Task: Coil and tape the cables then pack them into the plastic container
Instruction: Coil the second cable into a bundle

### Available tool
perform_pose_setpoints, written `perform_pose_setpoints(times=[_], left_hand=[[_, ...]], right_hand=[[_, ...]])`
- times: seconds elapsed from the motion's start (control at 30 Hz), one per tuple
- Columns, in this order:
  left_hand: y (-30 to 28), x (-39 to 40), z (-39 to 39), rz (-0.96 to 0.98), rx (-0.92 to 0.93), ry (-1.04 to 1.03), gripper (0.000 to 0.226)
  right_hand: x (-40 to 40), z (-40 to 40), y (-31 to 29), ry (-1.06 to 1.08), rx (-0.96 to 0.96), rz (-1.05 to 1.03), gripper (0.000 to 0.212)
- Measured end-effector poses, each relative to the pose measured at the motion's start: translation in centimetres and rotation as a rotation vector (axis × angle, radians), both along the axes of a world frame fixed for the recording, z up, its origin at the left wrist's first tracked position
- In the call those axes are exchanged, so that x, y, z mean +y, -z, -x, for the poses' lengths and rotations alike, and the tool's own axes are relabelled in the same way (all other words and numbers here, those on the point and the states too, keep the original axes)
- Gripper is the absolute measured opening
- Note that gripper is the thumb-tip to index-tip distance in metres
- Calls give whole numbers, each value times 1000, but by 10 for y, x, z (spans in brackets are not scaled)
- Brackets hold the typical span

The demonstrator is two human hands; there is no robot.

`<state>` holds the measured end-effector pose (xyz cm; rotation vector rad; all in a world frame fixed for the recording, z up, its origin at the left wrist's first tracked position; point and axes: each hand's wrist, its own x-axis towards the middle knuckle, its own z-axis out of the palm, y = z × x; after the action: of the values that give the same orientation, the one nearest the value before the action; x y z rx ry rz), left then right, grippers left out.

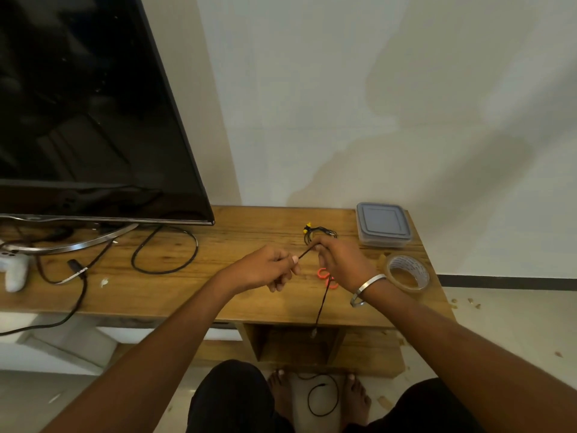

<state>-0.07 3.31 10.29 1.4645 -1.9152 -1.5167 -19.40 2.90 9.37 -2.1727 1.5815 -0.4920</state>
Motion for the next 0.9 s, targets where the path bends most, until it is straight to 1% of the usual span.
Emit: perform_pose_setpoints(times=[0.07, 0.13, 0.2, 0.3, 0.37, 0.4, 0.47, 0.53, 0.63, 0.77, 0.83, 0.9], left_hand=[[-6, 1, 3, -106, 95, -20, 30], [-13, 4, 7, -210, 293, -80, 27], [-20, 6, 11, -276, 506, -158, 26], [-29, 7, 18, -282, 757, -265, 27], [-32, 4, 23, -279, 922, -326, 28], [-34, 2, 25, -268, 989, -346, 29], [-37, -4, 26, -214, 1062, -366, 30], [-41, -9, 25, -126, 1060, -398, 29], [-42, -14, 21, 23, 954, -505, 29], [-39, -15, 19, 255, 654, -537, 25], [-32, -17, 16, 377, 508, -480, 24], [-20, -19, 13, 438, 371, -370, 23]], right_hand=[[0, 1, 2, 42, -56, -9, 27], [-1, 1, 4, 71, -102, -56, 26], [1, 0, 6, 73, -168, -142, 24], [5, -3, 11, 26, -177, -145, 28], [8, -6, 16, 12, -247, -170, 27], [9, -8, 19, 9, -287, -195, 28], [11, -10, 24, -8, -317, -248, 29], [12, -9, 27, -42, -310, -272, 29], [15, -7, 24, -71, -333, -315, 26], [19, -3, 15, -108, -370, -342, 22], [19, -3, 12, -133, -384, -316, 18], [18, -5, 4, -156, -385, -274, 16]])
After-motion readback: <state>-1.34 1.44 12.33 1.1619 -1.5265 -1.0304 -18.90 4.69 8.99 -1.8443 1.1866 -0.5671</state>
